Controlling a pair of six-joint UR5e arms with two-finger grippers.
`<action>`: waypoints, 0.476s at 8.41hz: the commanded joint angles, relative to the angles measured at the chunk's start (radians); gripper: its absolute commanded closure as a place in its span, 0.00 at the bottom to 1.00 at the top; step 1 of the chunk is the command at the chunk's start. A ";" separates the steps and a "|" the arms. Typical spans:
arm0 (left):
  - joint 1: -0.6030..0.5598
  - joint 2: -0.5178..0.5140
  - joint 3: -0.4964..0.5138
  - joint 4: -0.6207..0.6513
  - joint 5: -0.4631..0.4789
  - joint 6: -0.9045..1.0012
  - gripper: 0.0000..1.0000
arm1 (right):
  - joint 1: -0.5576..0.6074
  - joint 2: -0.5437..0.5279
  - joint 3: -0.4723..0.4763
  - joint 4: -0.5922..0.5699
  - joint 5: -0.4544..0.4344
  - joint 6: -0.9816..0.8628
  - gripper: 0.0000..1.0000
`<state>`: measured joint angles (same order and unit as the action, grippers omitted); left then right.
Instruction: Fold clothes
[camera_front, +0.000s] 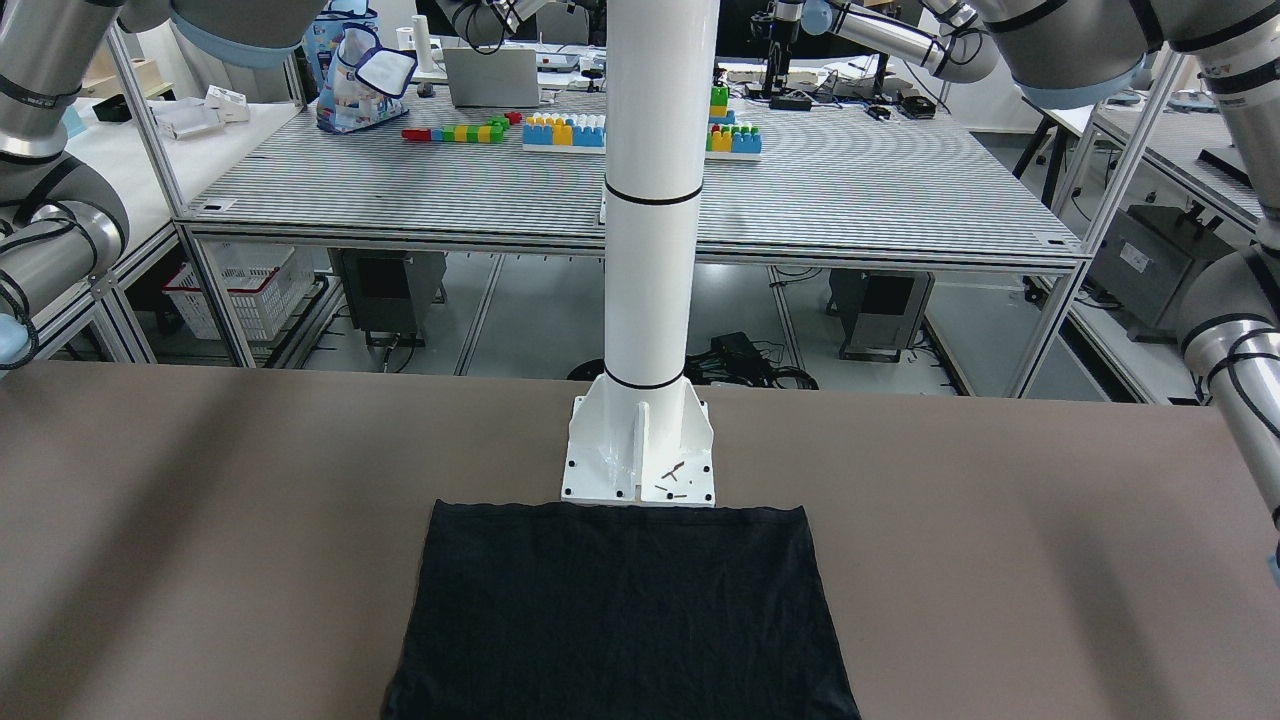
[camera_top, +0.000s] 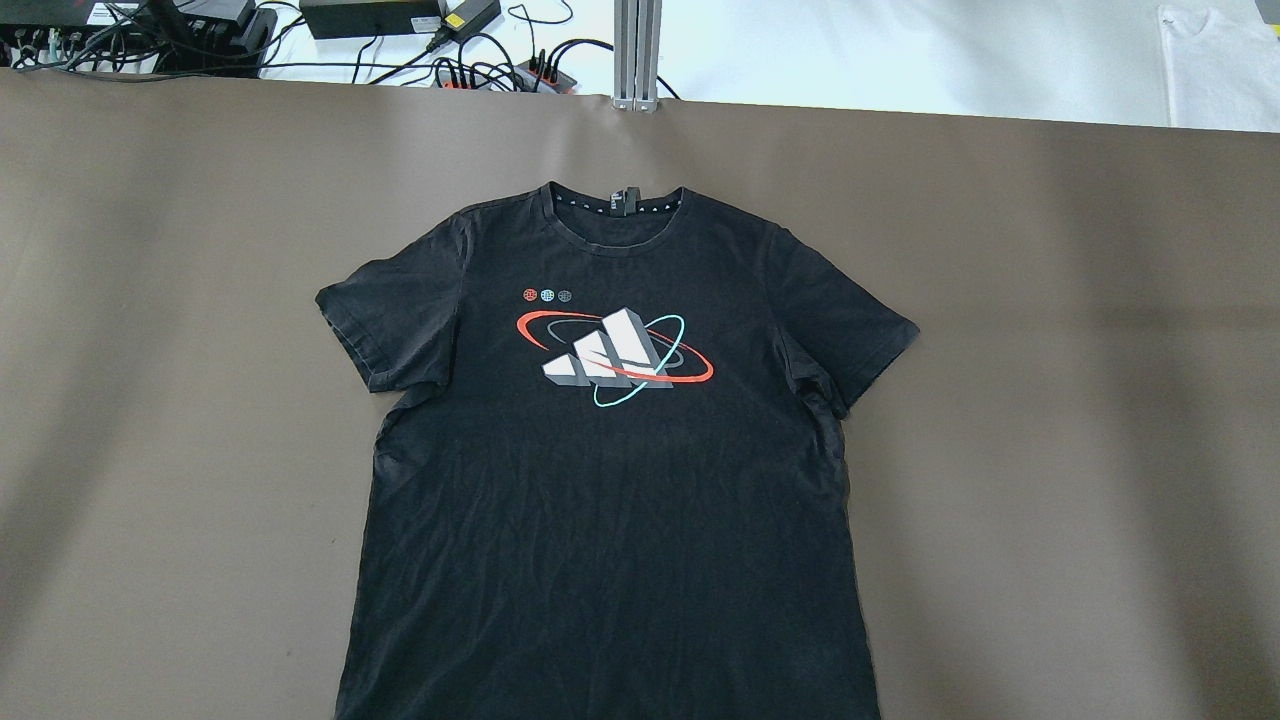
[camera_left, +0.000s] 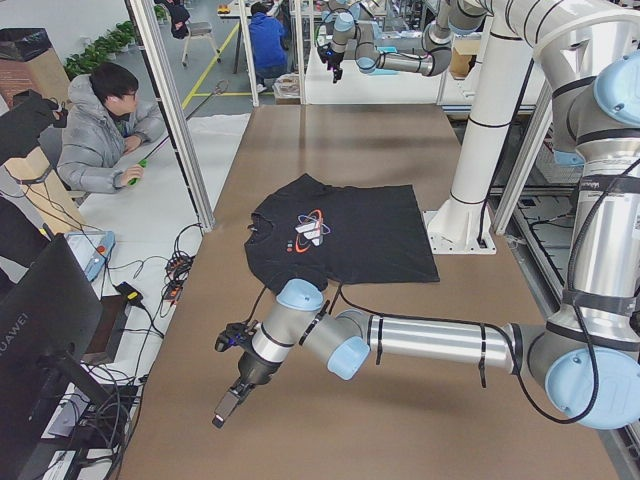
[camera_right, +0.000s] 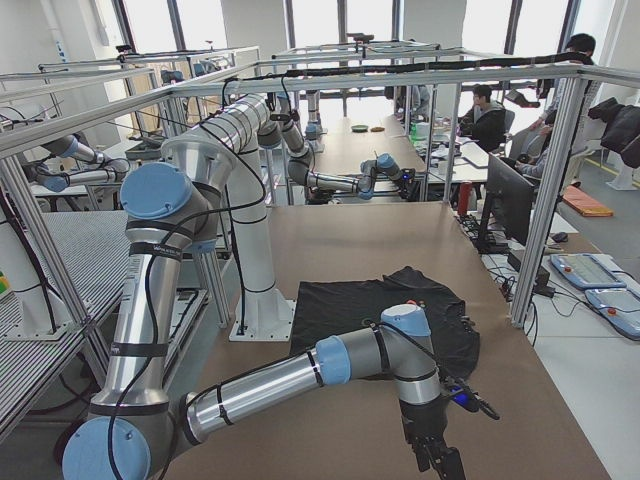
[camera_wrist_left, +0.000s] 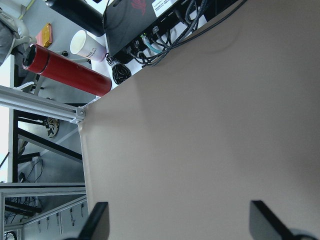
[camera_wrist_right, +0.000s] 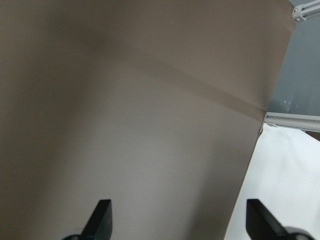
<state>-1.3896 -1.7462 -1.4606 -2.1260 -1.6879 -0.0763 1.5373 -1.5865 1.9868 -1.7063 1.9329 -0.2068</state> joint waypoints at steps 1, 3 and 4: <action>-0.003 0.010 -0.019 0.001 0.001 -0.003 0.00 | 0.000 0.000 -0.003 -0.002 -0.002 -0.003 0.06; 0.003 -0.004 0.005 0.009 0.020 -0.003 0.00 | -0.002 0.002 -0.017 -0.001 -0.005 0.003 0.06; 0.001 0.007 0.009 0.002 0.051 -0.002 0.00 | -0.002 0.002 -0.017 0.002 -0.005 0.003 0.06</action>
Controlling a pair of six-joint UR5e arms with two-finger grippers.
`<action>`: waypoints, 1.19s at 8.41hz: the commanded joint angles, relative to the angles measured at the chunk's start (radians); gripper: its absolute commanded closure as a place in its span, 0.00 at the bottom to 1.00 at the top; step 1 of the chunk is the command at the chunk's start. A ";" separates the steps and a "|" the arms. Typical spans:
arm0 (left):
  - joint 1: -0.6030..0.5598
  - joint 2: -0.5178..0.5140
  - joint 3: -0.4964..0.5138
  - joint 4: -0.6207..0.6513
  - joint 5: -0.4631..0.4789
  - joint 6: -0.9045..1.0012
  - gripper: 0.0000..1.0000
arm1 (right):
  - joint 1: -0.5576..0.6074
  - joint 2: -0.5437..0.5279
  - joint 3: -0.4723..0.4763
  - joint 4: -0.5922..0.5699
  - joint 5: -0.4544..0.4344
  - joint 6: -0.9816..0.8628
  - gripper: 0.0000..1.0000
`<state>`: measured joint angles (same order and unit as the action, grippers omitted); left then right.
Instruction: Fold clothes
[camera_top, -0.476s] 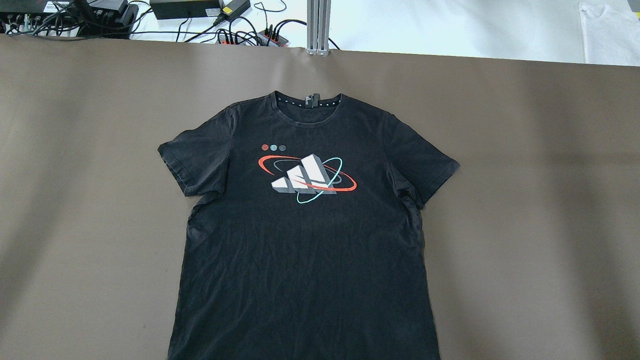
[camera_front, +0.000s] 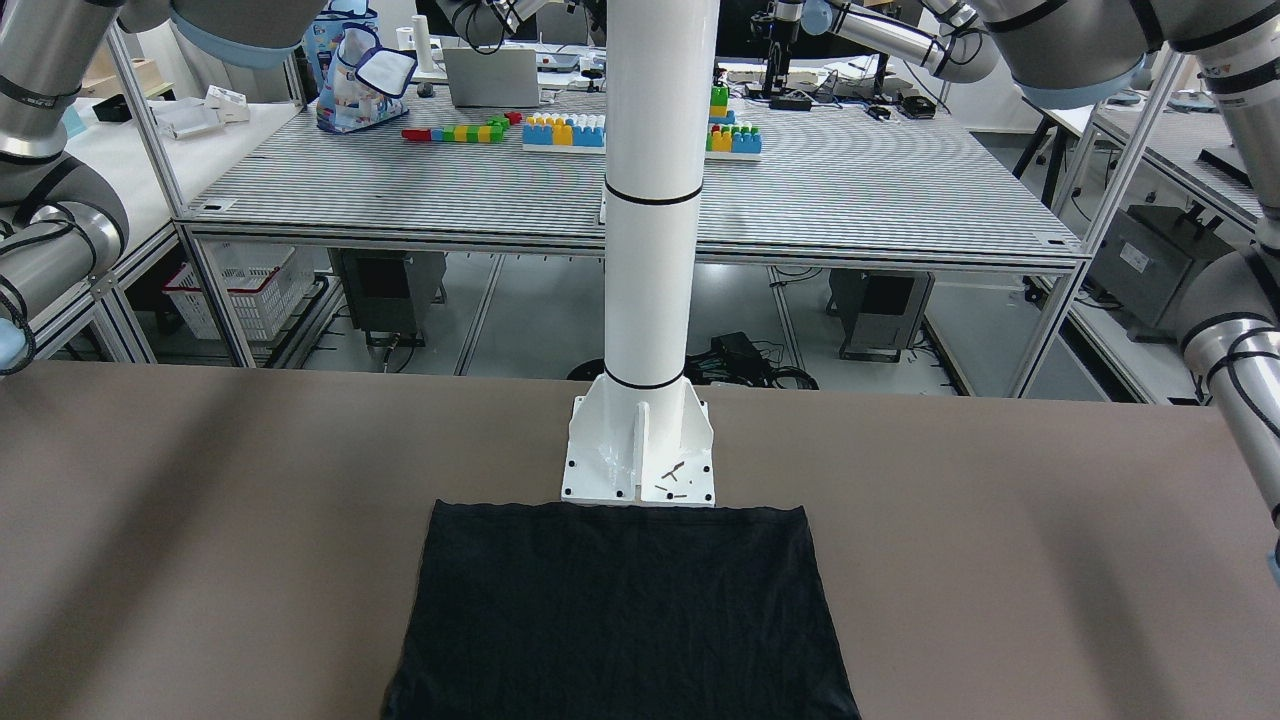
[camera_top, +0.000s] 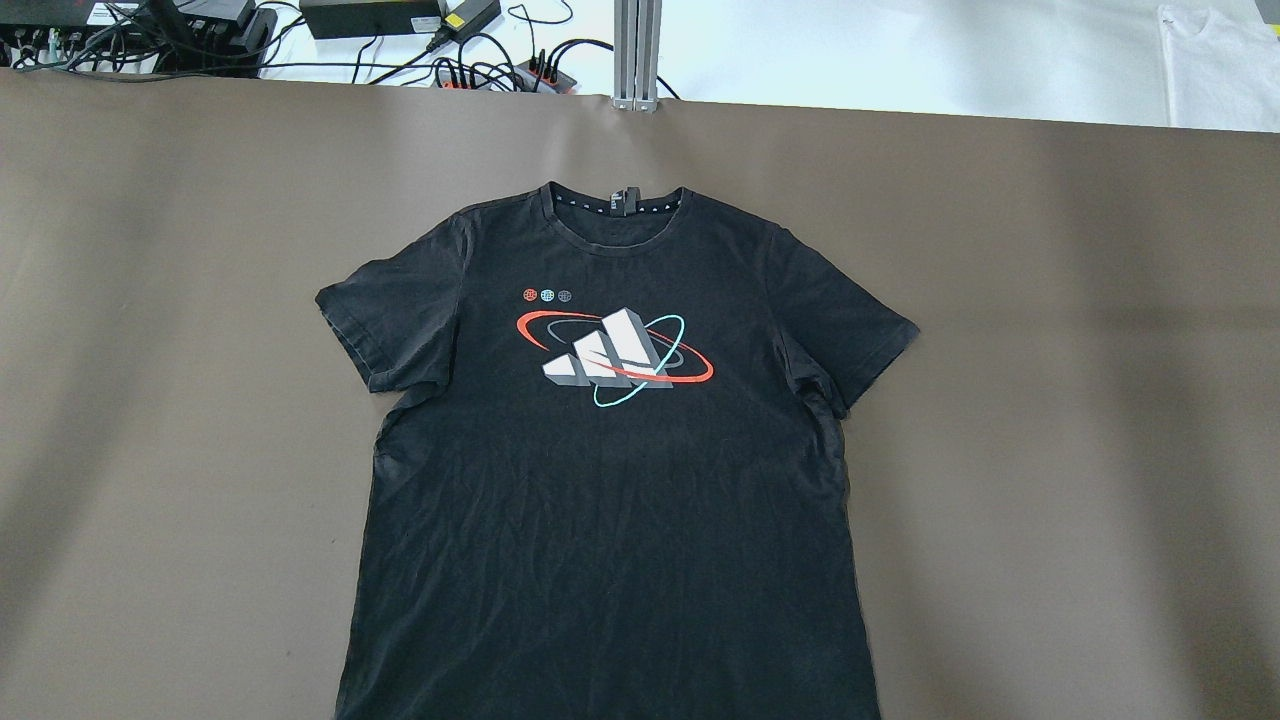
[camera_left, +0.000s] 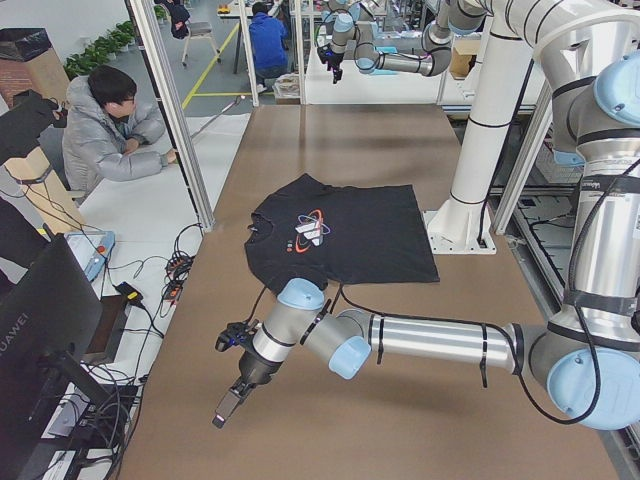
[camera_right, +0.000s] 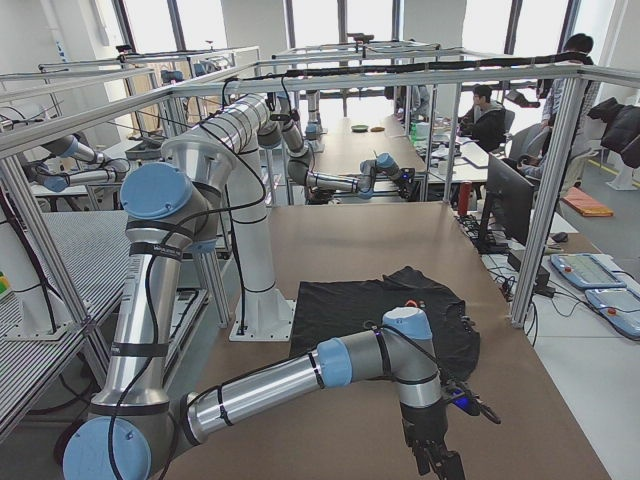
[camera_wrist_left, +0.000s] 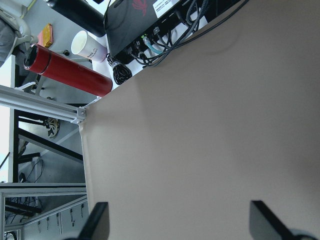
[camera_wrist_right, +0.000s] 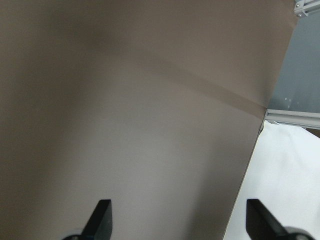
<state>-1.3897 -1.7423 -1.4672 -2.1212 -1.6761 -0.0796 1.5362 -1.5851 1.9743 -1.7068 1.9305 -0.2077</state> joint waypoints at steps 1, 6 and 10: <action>0.000 0.007 0.021 -0.008 0.036 0.001 0.00 | -0.001 0.001 -0.011 0.003 -0.005 -0.005 0.06; -0.002 0.017 0.016 -0.009 0.024 0.001 0.00 | -0.002 0.016 -0.009 0.006 -0.002 0.004 0.06; 0.005 -0.003 0.018 -0.009 -0.059 -0.056 0.00 | -0.011 0.080 -0.047 0.003 0.001 0.008 0.06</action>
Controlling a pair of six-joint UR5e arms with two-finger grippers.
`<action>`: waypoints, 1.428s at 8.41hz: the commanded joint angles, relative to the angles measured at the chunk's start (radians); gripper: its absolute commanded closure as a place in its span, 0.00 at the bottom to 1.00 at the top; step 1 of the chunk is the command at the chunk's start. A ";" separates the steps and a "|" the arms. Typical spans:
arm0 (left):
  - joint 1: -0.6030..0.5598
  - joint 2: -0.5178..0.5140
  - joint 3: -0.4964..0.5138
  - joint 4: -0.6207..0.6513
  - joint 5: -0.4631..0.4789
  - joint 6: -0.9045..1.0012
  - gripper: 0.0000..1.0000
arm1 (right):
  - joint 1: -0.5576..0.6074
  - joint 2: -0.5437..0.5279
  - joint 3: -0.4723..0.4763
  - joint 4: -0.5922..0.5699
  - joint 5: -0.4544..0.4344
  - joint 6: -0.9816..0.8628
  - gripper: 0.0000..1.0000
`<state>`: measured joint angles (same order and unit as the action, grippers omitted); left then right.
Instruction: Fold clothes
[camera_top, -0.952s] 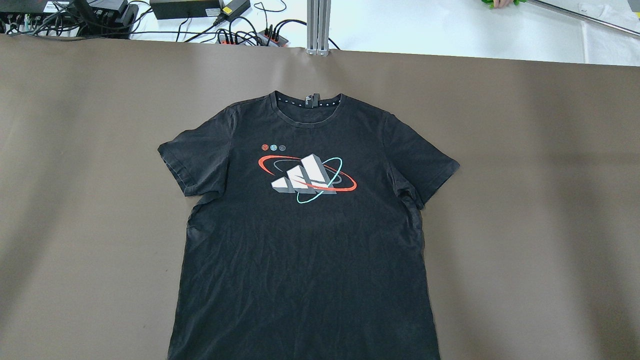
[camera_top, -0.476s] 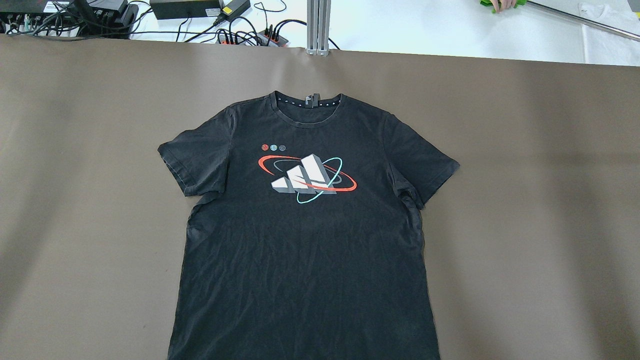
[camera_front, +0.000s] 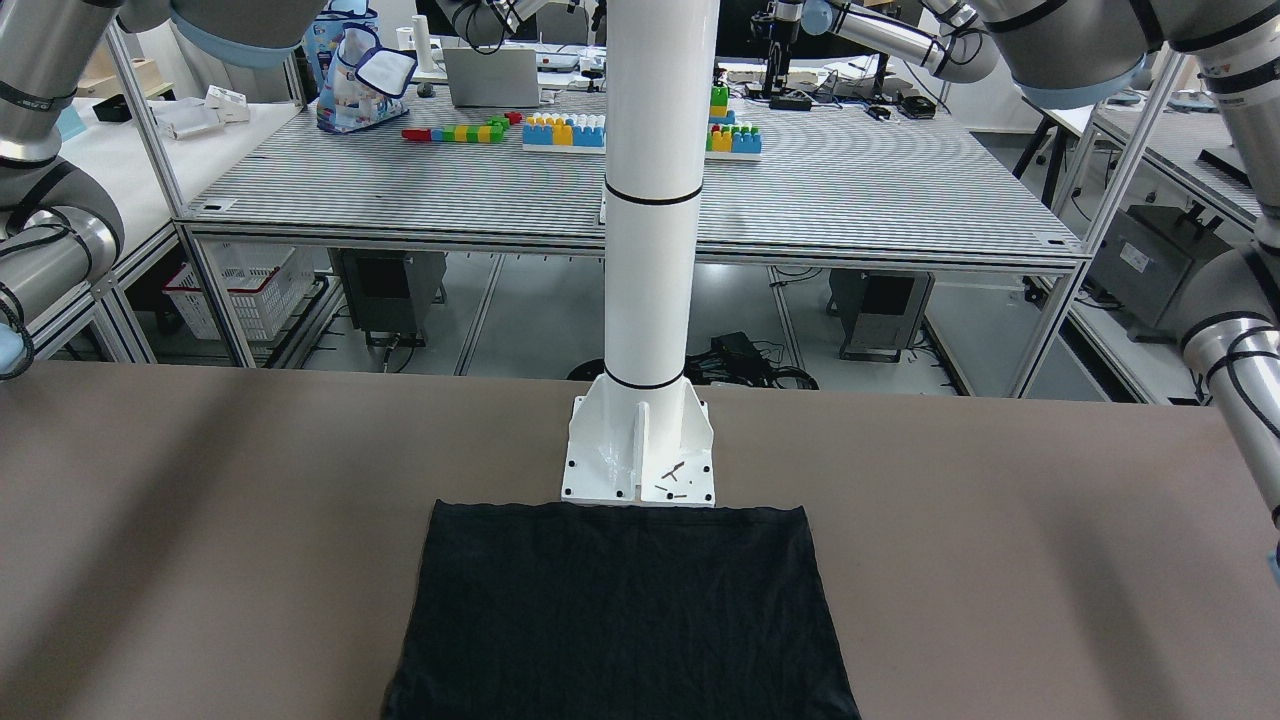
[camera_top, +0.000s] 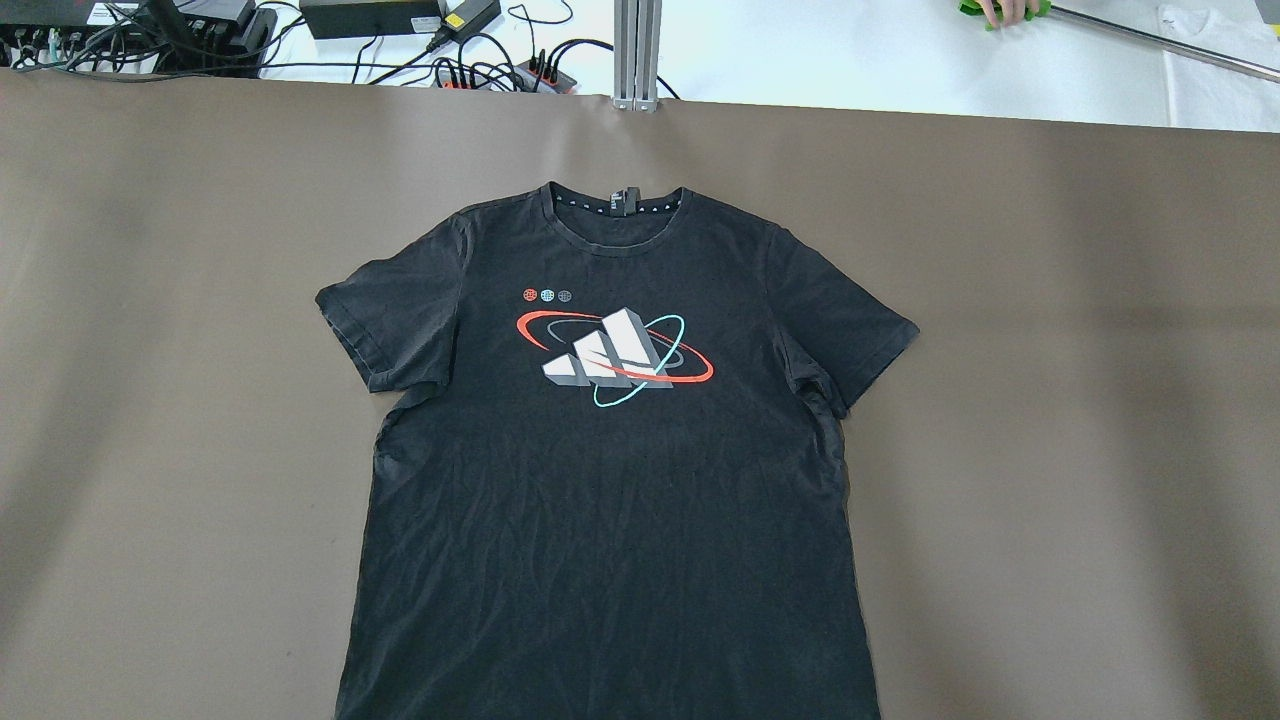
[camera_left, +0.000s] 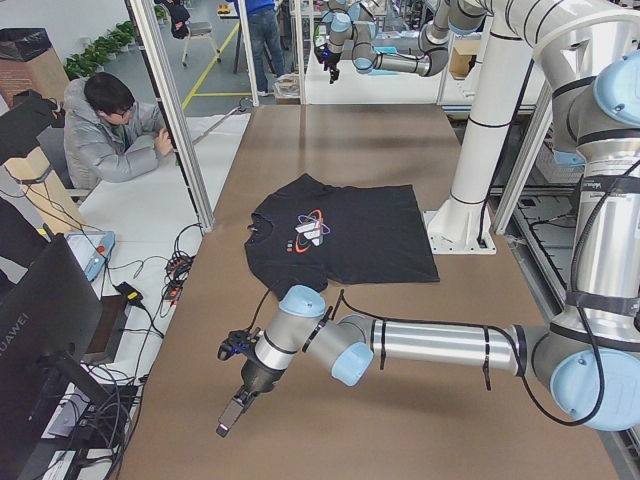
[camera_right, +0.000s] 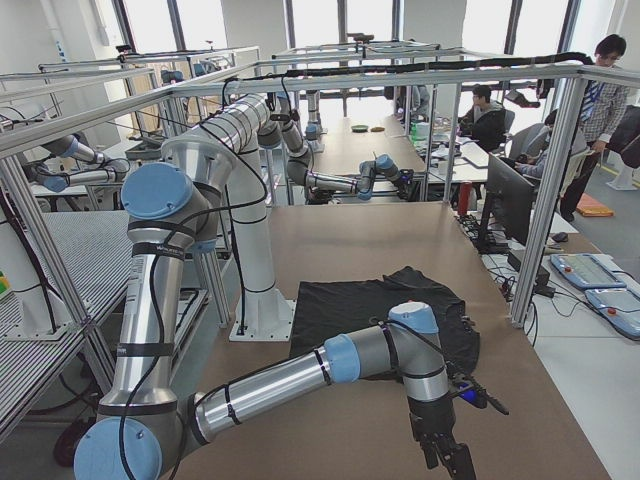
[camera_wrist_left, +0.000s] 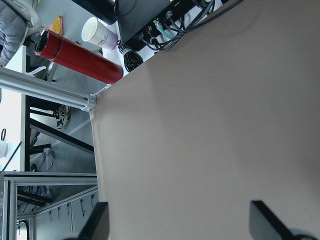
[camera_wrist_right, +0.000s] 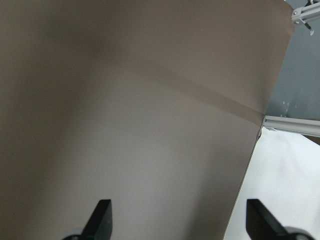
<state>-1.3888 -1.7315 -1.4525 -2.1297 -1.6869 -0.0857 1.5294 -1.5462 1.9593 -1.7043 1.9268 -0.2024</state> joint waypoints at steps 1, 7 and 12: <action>0.005 -0.034 0.003 -0.001 -0.084 -0.105 0.00 | -0.014 0.069 -0.069 0.006 0.014 0.003 0.06; 0.131 -0.126 0.012 -0.105 -0.350 -0.509 0.00 | -0.130 0.146 -0.390 0.471 0.169 0.324 0.06; 0.223 -0.237 0.093 -0.199 -0.321 -0.721 0.00 | -0.311 0.207 -0.562 0.843 0.163 0.725 0.06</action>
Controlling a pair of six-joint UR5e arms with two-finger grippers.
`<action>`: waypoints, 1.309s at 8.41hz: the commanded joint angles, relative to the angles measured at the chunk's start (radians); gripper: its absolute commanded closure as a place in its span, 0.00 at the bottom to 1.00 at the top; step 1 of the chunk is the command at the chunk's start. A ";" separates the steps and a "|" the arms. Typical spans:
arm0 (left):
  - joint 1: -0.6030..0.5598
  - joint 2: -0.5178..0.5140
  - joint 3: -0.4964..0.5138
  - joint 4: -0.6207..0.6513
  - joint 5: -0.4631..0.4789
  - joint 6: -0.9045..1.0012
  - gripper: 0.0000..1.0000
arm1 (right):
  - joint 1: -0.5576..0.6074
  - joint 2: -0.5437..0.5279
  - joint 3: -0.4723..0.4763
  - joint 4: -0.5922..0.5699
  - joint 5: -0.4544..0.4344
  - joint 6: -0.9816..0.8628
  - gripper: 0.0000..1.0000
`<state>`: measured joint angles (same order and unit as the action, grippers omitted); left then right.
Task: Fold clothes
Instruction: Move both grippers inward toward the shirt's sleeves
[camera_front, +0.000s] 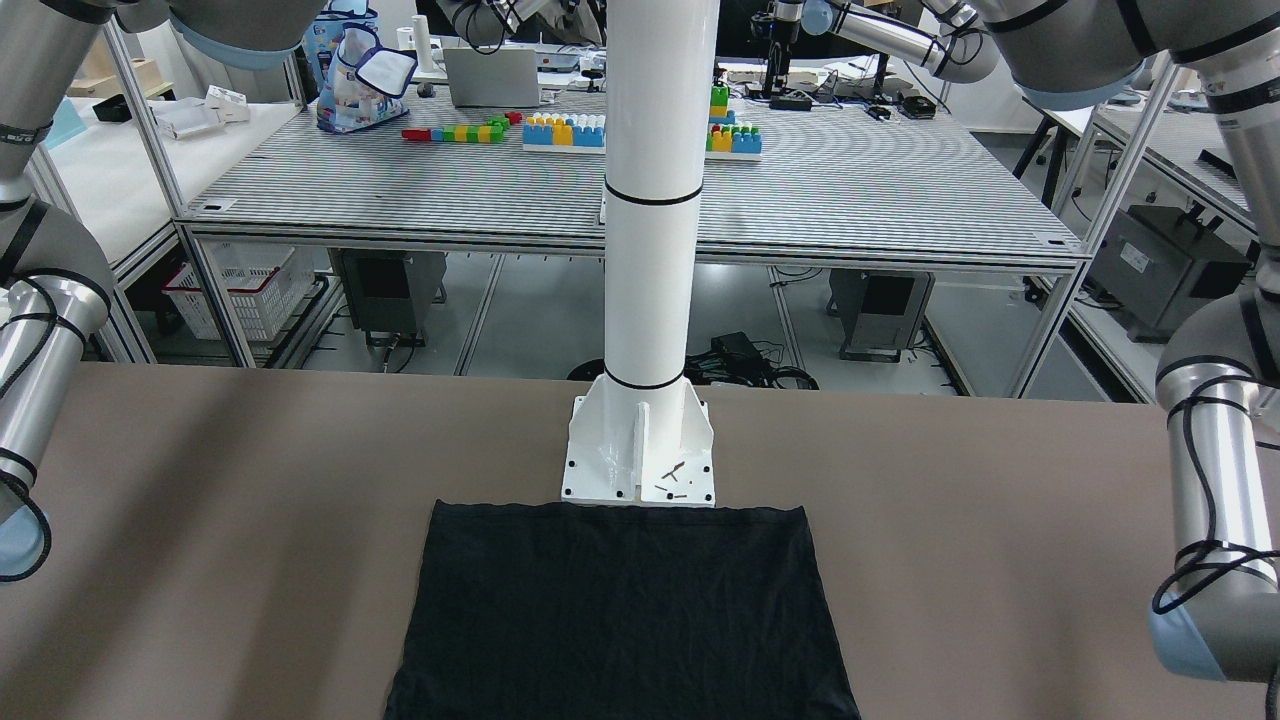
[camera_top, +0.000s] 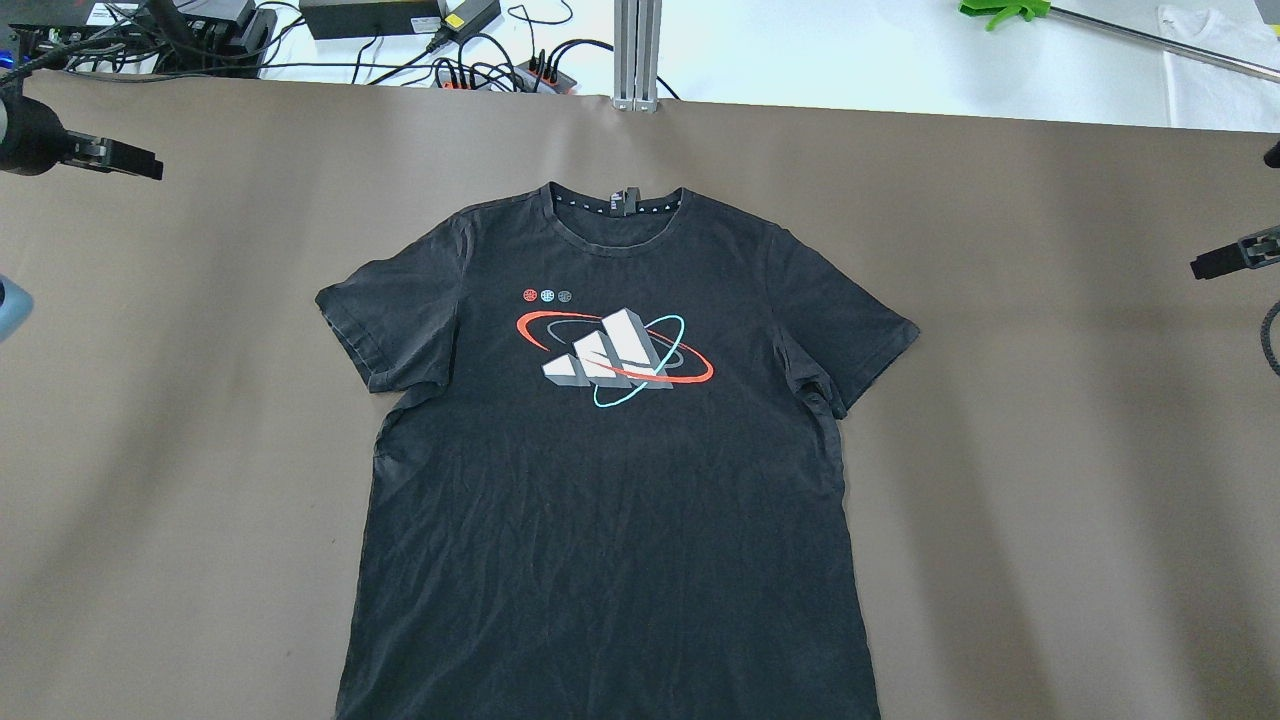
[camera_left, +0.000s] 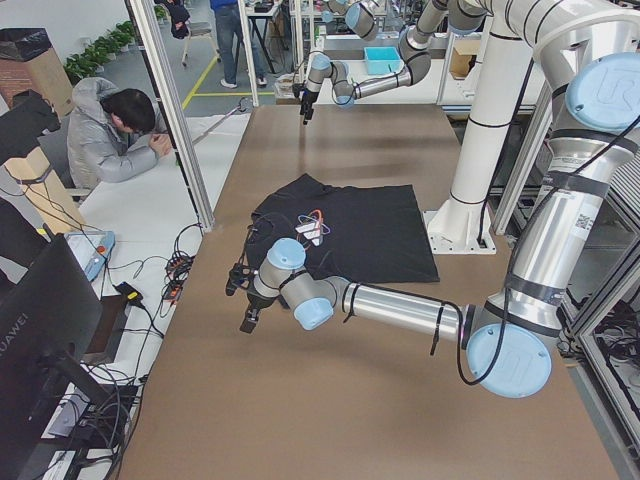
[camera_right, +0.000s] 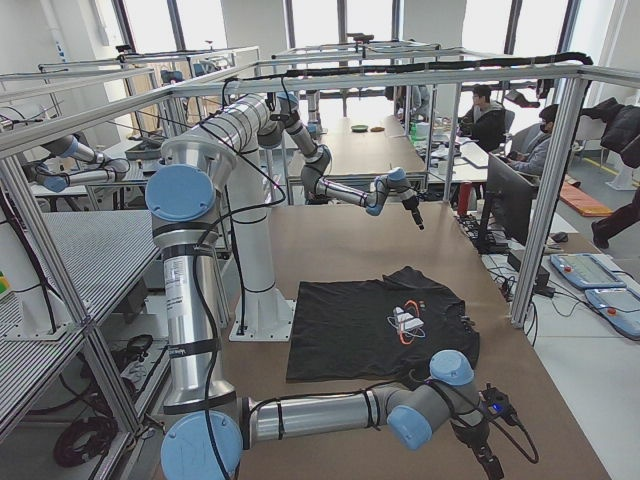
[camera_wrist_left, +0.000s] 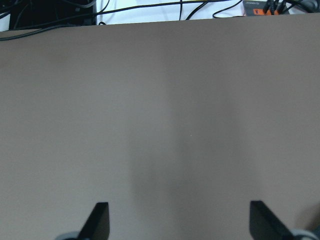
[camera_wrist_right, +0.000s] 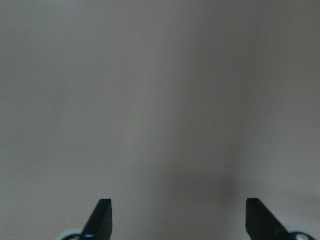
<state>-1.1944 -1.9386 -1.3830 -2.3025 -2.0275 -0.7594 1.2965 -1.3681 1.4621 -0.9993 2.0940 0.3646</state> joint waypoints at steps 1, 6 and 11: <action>0.039 -0.031 0.030 -0.043 0.023 -0.067 0.00 | -0.135 0.046 -0.078 0.177 -0.018 0.231 0.06; 0.085 -0.056 0.030 -0.044 0.066 -0.162 0.00 | -0.304 0.101 -0.078 0.215 -0.144 0.410 0.06; 0.098 -0.056 0.030 -0.046 0.079 -0.164 0.00 | -0.390 0.135 -0.078 0.212 -0.232 0.479 0.06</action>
<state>-1.0974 -1.9941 -1.3527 -2.3471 -1.9525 -0.9242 0.9232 -1.2358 1.3832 -0.7867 1.8772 0.8394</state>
